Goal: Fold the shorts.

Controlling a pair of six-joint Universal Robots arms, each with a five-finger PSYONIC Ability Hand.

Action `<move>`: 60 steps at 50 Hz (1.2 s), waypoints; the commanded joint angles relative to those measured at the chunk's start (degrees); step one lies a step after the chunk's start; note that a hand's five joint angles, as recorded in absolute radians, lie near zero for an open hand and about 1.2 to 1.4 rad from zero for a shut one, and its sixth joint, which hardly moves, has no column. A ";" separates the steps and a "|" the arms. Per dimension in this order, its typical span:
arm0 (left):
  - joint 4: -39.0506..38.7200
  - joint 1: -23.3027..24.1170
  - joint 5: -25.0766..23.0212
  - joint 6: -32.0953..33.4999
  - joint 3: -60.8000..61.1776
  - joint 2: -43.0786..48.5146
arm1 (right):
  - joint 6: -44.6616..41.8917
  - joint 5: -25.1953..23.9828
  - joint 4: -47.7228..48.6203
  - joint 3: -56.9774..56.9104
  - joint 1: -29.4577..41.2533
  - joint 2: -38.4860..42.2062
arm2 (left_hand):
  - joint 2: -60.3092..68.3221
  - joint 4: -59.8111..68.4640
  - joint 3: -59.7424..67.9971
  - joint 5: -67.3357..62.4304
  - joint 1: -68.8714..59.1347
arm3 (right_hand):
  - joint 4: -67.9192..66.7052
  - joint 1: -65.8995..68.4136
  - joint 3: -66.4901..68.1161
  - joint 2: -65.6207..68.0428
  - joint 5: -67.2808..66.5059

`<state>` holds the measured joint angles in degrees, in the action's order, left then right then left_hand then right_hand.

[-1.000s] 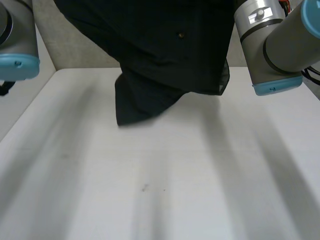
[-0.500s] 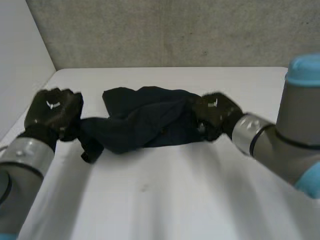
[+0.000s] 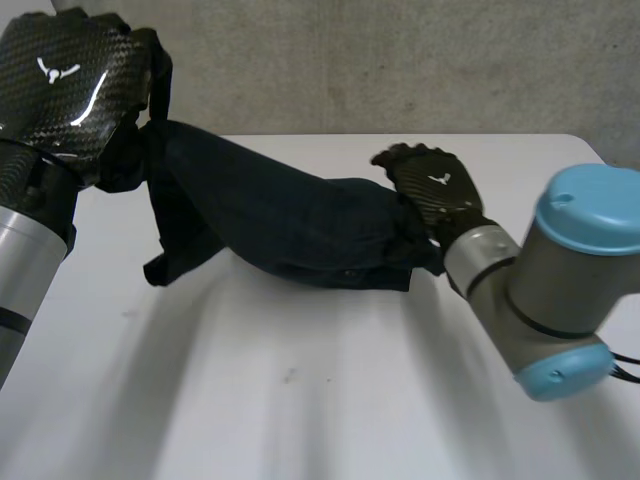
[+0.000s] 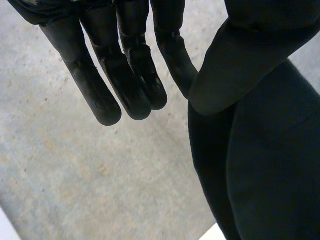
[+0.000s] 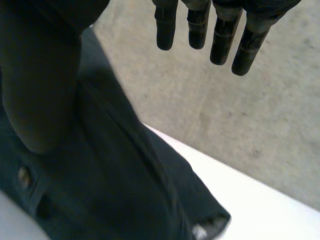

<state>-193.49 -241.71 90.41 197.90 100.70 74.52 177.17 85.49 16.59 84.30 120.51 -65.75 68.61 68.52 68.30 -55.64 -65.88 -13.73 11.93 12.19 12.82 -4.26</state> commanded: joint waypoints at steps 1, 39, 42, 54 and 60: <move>0.92 2.12 0.56 0.03 -1.64 -1.22 | -0.51 -0.41 -1.47 -9.49 3.41 10.10 | 11.39 11.48 11.70 -14.36 -14.12 | 3.73 -1.93 -2.19 -2.82 4.26; 3.12 -6.49 1.97 4.60 3.71 7.88 | -37.86 -7.88 -47.88 -19.63 -2.48 -5.54 | 11.39 11.48 11.70 -14.36 -14.12 | -66.27 68.07 67.81 67.18 -65.74; 3.03 -6.23 2.05 4.69 3.37 14.22 | -38.04 -7.62 -47.80 -19.00 -2.56 -2.81 | 11.39 11.48 11.70 -14.36 -14.12 | -66.27 68.07 67.81 67.18 -65.74; 0.75 -1.48 6.97 5.31 -22.27 32.00 | -35.41 -5.16 -26.94 -33.47 -2.48 7.22 | 11.39 11.48 11.70 -14.36 -14.12 | -66.27 68.07 67.81 67.18 -65.74; -12.16 -1.22 11.45 5.13 -39.77 29.19 | -30.05 -3.23 1.12 -36.23 -2.48 4.68 | 11.39 11.48 11.70 -14.36 -14.12 | -66.27 68.07 67.81 67.18 -65.74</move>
<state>-195.38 -243.15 98.11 203.12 75.33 106.57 142.71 80.42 -5.98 51.13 118.03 -58.66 68.69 68.57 68.47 -55.64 -65.87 -68.32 55.83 67.40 67.65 -55.49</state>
